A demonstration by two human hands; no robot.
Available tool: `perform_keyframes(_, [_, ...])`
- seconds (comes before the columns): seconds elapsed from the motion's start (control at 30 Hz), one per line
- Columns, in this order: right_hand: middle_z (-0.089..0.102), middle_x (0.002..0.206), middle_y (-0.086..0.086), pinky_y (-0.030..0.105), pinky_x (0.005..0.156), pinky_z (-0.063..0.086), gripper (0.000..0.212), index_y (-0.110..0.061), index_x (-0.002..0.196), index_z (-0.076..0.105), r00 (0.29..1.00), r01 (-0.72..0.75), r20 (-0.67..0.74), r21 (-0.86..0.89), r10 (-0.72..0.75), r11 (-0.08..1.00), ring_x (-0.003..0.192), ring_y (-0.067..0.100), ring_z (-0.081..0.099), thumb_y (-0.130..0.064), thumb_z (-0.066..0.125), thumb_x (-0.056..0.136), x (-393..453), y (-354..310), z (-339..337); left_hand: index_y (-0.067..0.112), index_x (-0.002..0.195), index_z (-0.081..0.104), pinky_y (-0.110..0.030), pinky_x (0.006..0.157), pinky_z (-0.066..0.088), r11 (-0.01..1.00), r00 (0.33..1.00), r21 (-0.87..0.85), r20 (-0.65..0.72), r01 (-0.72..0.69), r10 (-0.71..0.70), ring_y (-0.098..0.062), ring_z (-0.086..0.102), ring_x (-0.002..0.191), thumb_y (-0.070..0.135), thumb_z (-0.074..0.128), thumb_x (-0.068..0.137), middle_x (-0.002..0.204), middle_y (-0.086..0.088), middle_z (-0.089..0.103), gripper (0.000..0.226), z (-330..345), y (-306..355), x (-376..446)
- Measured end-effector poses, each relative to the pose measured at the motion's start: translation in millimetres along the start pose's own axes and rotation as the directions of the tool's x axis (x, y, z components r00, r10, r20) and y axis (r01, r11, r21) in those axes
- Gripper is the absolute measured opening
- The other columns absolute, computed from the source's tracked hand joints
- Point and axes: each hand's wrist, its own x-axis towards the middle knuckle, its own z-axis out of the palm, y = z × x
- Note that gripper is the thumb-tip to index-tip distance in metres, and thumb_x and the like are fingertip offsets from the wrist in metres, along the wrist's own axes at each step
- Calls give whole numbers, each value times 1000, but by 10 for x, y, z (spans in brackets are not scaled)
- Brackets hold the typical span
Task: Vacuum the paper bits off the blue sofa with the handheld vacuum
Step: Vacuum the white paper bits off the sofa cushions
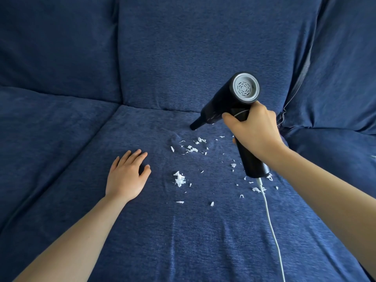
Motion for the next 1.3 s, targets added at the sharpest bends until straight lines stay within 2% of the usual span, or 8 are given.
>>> perform_keyframes(0.23, [63,75,2,32,77,46,29,-17,88,53,999,44,3,-99,-44,994,87,26,59,-43,64,86,-227,-79,-220,28,148,33,-40,121,10,1000,1000,-9,23,9,-8,-14,14,147,42,31,99,157,8,25,50,-22,14,3])
perform_keyframes(0.33, [68,65,3,32,77,54,27,-17,81,54,998,55,25,-80,-53,995,79,24,68,-41,64,86,-360,-117,-346,27,148,33,-40,121,10,1000,999,-5,34,13,-13,-15,14,147,41,31,100,158,7,24,50,-27,38,-8])
perform_keyframes(0.4, [67,61,3,14,70,51,26,-20,76,52,997,66,35,-83,-63,994,69,3,64,-40,64,87,-435,-134,-390,26,148,33,-41,120,11,1000,999,1,35,17,-17,-16,15,147,40,31,100,157,6,25,50,-35,49,-28])
perform_keyframes(0.47, [65,61,0,0,58,38,29,-21,73,49,997,69,39,-91,-66,993,69,2,58,-39,65,88,-489,-161,-411,25,148,33,-41,120,12,1000,999,6,38,16,-16,-17,15,147,38,31,101,158,5,25,50,-49,58,-54])
perform_keyframes(0.67, [69,74,5,36,83,56,28,-21,78,50,995,61,77,-25,-59,998,88,34,69,-43,66,85,-531,-166,-335,24,149,32,-40,120,11,1000,999,-2,35,19,-19,-17,15,147,36,31,101,158,4,25,49,-67,76,-103])
perform_keyframes(0.8, [67,64,0,3,54,42,29,-22,75,47,995,75,76,-32,-72,997,64,4,66,-40,66,89,-586,-253,-348,24,149,32,-40,120,11,1000,999,0,31,19,-19,-17,15,147,36,31,101,158,4,25,49,-70,73,-108])
perform_keyframes(0.97, [61,53,-7,1,47,36,29,-21,74,48,989,102,113,-18,-99,995,53,-12,58,-36,67,89,-675,-320,-376,23,149,33,-41,120,12,1000,1000,5,27,10,-10,-18,16,147,35,31,101,157,3,26,49,-59,55,-95])
perform_keyframes(1.3, [63,45,-3,3,50,39,29,-20,70,50,987,100,125,2,-99,995,48,1,64,-35,67,88,-737,-295,-414,23,148,33,-41,120,13,1000,1000,11,31,5,-6,-18,17,147,37,31,101,157,3,27,49,-37,26,-92])
